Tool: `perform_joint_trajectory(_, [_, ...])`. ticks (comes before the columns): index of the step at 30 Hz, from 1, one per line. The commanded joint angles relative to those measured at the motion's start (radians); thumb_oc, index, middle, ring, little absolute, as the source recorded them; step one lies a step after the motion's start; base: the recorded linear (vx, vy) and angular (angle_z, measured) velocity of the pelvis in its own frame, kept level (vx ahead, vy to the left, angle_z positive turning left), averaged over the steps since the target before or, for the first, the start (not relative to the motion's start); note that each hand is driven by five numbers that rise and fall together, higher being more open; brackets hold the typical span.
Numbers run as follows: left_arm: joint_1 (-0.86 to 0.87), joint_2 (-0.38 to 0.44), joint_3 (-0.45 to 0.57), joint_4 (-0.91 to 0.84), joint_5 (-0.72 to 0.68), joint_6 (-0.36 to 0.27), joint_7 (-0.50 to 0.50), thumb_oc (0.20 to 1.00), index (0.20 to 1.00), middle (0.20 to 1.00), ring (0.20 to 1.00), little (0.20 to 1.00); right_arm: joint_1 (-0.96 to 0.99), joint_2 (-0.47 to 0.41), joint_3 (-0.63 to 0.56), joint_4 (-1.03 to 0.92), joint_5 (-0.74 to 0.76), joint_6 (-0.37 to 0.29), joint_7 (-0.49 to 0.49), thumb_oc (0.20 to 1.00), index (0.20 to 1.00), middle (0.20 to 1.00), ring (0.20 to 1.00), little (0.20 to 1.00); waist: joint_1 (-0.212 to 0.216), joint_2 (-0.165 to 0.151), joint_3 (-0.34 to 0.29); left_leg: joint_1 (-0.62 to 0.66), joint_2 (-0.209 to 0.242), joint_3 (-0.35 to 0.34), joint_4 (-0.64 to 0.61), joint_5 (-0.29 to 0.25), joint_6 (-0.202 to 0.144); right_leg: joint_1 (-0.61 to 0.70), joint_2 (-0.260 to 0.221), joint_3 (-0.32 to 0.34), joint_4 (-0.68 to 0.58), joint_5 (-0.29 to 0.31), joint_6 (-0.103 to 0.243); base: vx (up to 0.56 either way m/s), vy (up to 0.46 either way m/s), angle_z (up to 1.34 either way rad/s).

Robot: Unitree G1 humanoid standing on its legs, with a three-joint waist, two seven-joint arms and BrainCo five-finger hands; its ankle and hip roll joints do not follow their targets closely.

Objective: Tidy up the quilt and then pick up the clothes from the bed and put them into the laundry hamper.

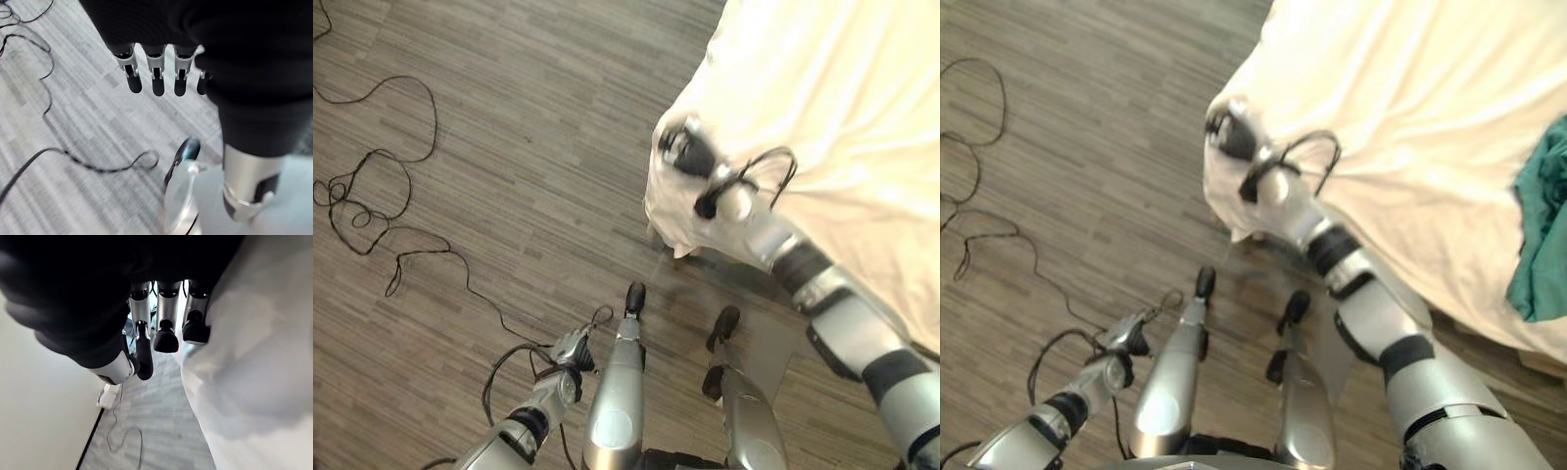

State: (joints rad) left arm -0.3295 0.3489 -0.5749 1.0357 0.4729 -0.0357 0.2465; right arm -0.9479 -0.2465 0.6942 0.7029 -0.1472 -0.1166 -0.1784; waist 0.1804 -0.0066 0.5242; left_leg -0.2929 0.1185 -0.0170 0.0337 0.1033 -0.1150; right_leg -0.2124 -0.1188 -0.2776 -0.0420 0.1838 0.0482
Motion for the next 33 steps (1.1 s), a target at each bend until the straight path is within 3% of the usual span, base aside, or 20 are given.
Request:
perform_joint_trajectory(1, [0.020, -0.051, -0.030, 0.082, 0.023, 0.003, 0.040, 1.000, 1.000, 1.000, 1.000, 1.000, 0.205, 0.029, 0.054, 0.017, -0.043, -0.025, 0.099, 0.200, 0.200, 0.200, 0.200, 0.200, -0.042, 0.009, -0.107, 0.048, 0.071, 0.042, -0.052, -0.029, -0.051, -0.015, -0.091, 0.065, 0.156, -0.232, 0.147, 0.03, -0.002, -0.16])
perform_joint_trajectory(4, [0.039, -0.043, -0.030, 0.112, 0.099, 0.006, 0.013, 1.000, 1.000, 1.000, 1.000, 1.000, 0.375, 0.016, 0.139, -0.102, -0.024, -0.075, 0.231, 0.200, 0.200, 0.200, 0.200, 0.200, -0.088, -0.012, -0.147, 0.124, 0.062, 0.055, -0.076, -0.049, -0.038, 0.031, -0.086, 0.078, 0.150, -0.235, 0.154, 0.08, 0.022, -0.20])
perform_joint_trajectory(7, [0.050, -0.036, 0.001, 0.130, 0.095, 0.013, 0.007, 1.000, 1.000, 1.000, 1.000, 1.000, 0.405, -0.004, 0.137, -0.182, 0.022, -0.086, 0.262, 0.200, 0.200, 0.200, 0.200, 0.200, -0.105, -0.016, -0.163, 0.167, 0.060, 0.069, -0.091, -0.052, -0.037, 0.058, -0.085, 0.088, 0.143, -0.238, 0.155, 0.07, 0.009, -0.46])
perform_joint_trajectory(9, [0.050, -0.038, 0.043, 0.171, 0.097, 0.044, 0.021, 1.000, 1.000, 1.000, 1.000, 1.000, 0.372, -0.080, 0.084, -0.377, 0.012, -0.120, 0.210, 0.200, 0.200, 0.200, 0.200, 0.200, -0.140, -0.020, -0.172, 0.191, 0.066, 0.089, -0.094, -0.054, -0.042, 0.066, -0.079, 0.111, 0.139, -0.242, 0.152, 0.03, 0.004, -0.40])
perform_joint_trajectory(11, [0.040, -0.039, 0.046, 0.173, 0.101, 0.049, 0.033, 1.000, 1.000, 1.000, 1.000, 1.000, 0.340, -0.105, 0.062, -0.429, -0.014, -0.135, 0.173, 0.200, 0.200, 0.200, 0.200, 0.200, -0.147, -0.017, -0.165, 0.188, 0.067, 0.095, -0.090, -0.055, -0.044, 0.059, -0.078, 0.122, 0.144, -0.241, 0.151, -0.06, -0.008, -0.18])
perform_joint_trajectory(12, [0.015, -0.042, 0.047, 0.167, 0.089, 0.052, 0.048, 1.000, 1.000, 1.000, 1.000, 1.000, 0.281, -0.126, 0.003, -0.495, -0.043, -0.147, 0.094, 0.200, 0.200, 0.200, 0.200, 0.200, -0.158, -0.005, -0.140, 0.170, 0.070, 0.102, -0.070, -0.051, -0.047, 0.030, -0.079, 0.138, 0.156, -0.237, 0.149, -0.10, -0.019, -0.29])
perform_joint_trajectory(13, [0.011, -0.043, 0.046, 0.168, 0.088, 0.051, 0.048, 1.000, 1.000, 1.000, 1.000, 1.000, 0.280, -0.128, 0.001, -0.498, -0.044, -0.145, 0.094, 0.200, 0.200, 0.200, 0.200, 0.200, -0.156, -0.005, -0.138, 0.168, 0.071, 0.103, -0.067, -0.053, -0.048, 0.026, -0.079, 0.139, 0.159, -0.238, 0.149, -0.20, -0.014, -0.29])
perform_joint_trajectory(14, [-0.014, -0.041, 0.037, 0.149, 0.085, 0.047, 0.062, 1.000, 1.000, 1.000, 1.000, 1.000, 0.193, -0.173, -0.055, -0.561, -0.112, -0.140, 0.005, 0.200, 0.200, 0.200, 0.200, 0.200, -0.162, 0.012, -0.099, 0.137, 0.075, 0.112, -0.042, -0.049, -0.051, -0.025, -0.084, 0.159, 0.183, -0.234, 0.147, -0.16, -0.012, -0.08])
perform_joint_trajectory(21, [-0.107, -0.041, -0.001, 0.064, 0.058, 0.023, 0.104, 1.000, 1.000, 1.000, 1.000, 1.000, 0.128, -0.209, -0.260, -0.395, -0.050, -0.096, -0.172, 0.200, 0.200, 0.200, 0.200, 0.200, -0.184, 0.037, -0.051, 0.006, 0.081, 0.132, 0.055, -0.060, -0.051, -0.151, -0.088, 0.192, 0.228, -0.219, 0.146, -0.10, -0.003, -0.07])
perform_joint_trajectory(23, [-0.104, -0.051, 0.021, 0.052, 0.034, 0.018, 0.140, 1.000, 1.000, 1.000, 1.000, 1.000, 0.179, -0.217, -0.289, -0.296, -0.043, -0.092, -0.198, 0.200, 0.200, 0.200, 0.200, 0.200, -0.187, 0.016, -0.034, -0.002, 0.066, 0.081, 0.112, -0.101, -0.040, -0.153, -0.057, 0.245, 0.194, -0.199, 0.149, -0.06, 0.191, -0.16])
perform_joint_trajectory(25, [-0.079, -0.086, 0.036, 0.067, 0.004, 0.019, 0.156, 1.000, 1.000, 1.000, 1.000, 1.000, 0.275, -0.188, -0.310, -0.231, -0.010, -0.100, -0.209, 0.200, 0.200, 0.200, 0.200, 0.200, -0.177, -0.016, -0.028, 0.021, 0.028, -0.076, 0.147, -0.172, -0.042, -0.145, -0.031, 0.321, 0.145, -0.174, 0.159, -0.09, 0.206, -0.67])
perform_joint_trajectory(26, [-0.079, -0.086, 0.035, 0.067, 0.004, 0.018, 0.156, 1.000, 1.000, 1.000, 1.000, 1.000, 0.276, -0.188, -0.311, -0.232, -0.010, -0.100, -0.209, 0.200, 0.200, 0.200, 0.200, 0.200, -0.177, -0.018, -0.029, 0.018, 0.026, -0.076, 0.146, -0.168, -0.042, -0.146, -0.033, 0.322, 0.142, -0.169, 0.159, -0.05, 0.192, -0.93])
perform_joint_trajectory(27, [-0.071, -0.111, 0.054, 0.085, -0.022, 0.020, 0.161, 1.000, 1.000, 1.000, 1.000, 1.000, 0.420, -0.198, -0.381, -0.222, 0.001, -0.092, -0.211, 0.200, 0.200, 0.200, 0.200, 0.200, -0.186, -0.040, -0.038, 0.079, 0.003, -0.206, 0.139, -0.220, -0.029, -0.118, -0.016, 0.375, 0.107, -0.155, 0.164, 0.02, 0.182, -1.17])
perform_joint_trajectory(28, [-0.065, -0.124, 0.068, 0.100, -0.023, 0.024, 0.158, 1.000, 1.000, 1.000, 1.000, 1.000, 0.504, -0.203, -0.429, -0.198, 0.008, -0.088, -0.204, 0.200, 0.200, 0.200, 0.200, 0.200, -0.200, -0.044, -0.060, 0.114, -0.012, -0.227, 0.112, -0.233, -0.015, -0.096, -0.022, 0.384, 0.085, -0.148, 0.170, 0.10, 0.289, -1.18])
perform_joint_trajectory(29, [-0.053, -0.136, 0.091, 0.117, -0.028, 0.024, 0.159, 1.000, 1.000, 1.000, 1.000, 1.000, 0.589, -0.222, -0.472, -0.190, 0.007, -0.082, -0.197, 0.200, 0.200, 0.200, 0.200, 0.200, -0.227, -0.046, -0.083, 0.160, -0.008, -0.209, 0.083, -0.254, -0.005, -0.069, -0.035, 0.383, 0.070, -0.143, 0.177, 0.14, 0.474, -0.96])
perform_joint_trajectory(30, [-0.029, -0.145, 0.107, 0.143, -0.022, 0.029, 0.148, 1.000, 1.000, 1.000, 1.000, 1.000, 0.749, -0.217, -0.545, -0.191, 0.013, -0.067, -0.181, 0.200, 0.200, 0.200, 0.200, 0.200, -0.266, -0.063, -0.123, 0.228, -0.025, -0.136, 0.049, -0.258, 0.009, -0.045, -0.069, 0.375, 0.035, -0.083, 0.214, 0.10, 0.475, -0.34])
perform_joint_trajectory(31, [-0.021, -0.146, 0.113, 0.151, -0.009, 0.033, 0.138, 1.000, 1.000, 1.000, 1.000, 1.000, 0.815, -0.202, -0.579, -0.193, 0.016, -0.057, -0.171, 0.200, 0.200, 0.200, 0.200, 0.200, -0.278, -0.069, -0.136, 0.250, -0.033, -0.098, 0.029, -0.250, 0.014, -0.041, -0.077, 0.378, 0.019, -0.038, 0.214, -0.07, 0.522, -0.55])
perform_joint_trajectory(32, [-0.008, -0.132, 0.119, 0.165, 0.008, 0.037, 0.112, 1.000, 1.000, 1.000, 1.000, 1.000, 0.898, -0.176, -0.606, -0.158, 0.029, -0.047, -0.164, 0.200, 0.200, 0.200, 0.200, 0.200, -0.297, -0.058, -0.154, 0.275, -0.025, -0.030, -0.001, -0.236, 0.028, -0.050, -0.084, 0.321, 0.043, -0.064, 0.214, -0.12, 0.224, -0.81])
perform_joint_trajectory(33, [-0.008, -0.131, 0.119, 0.165, 0.008, 0.037, 0.112, 1.000, 1.000, 1.000, 1.000, 1.000, 0.898, -0.176, -0.606, -0.158, 0.029, -0.047, -0.164, 0.200, 0.200, 0.200, 0.200, 0.200, -0.296, -0.060, -0.156, 0.273, -0.028, -0.030, -0.003, -0.232, 0.028, -0.053, -0.086, 0.322, 0.043, -0.062, 0.214, -0.22, 0.329, -1.48])
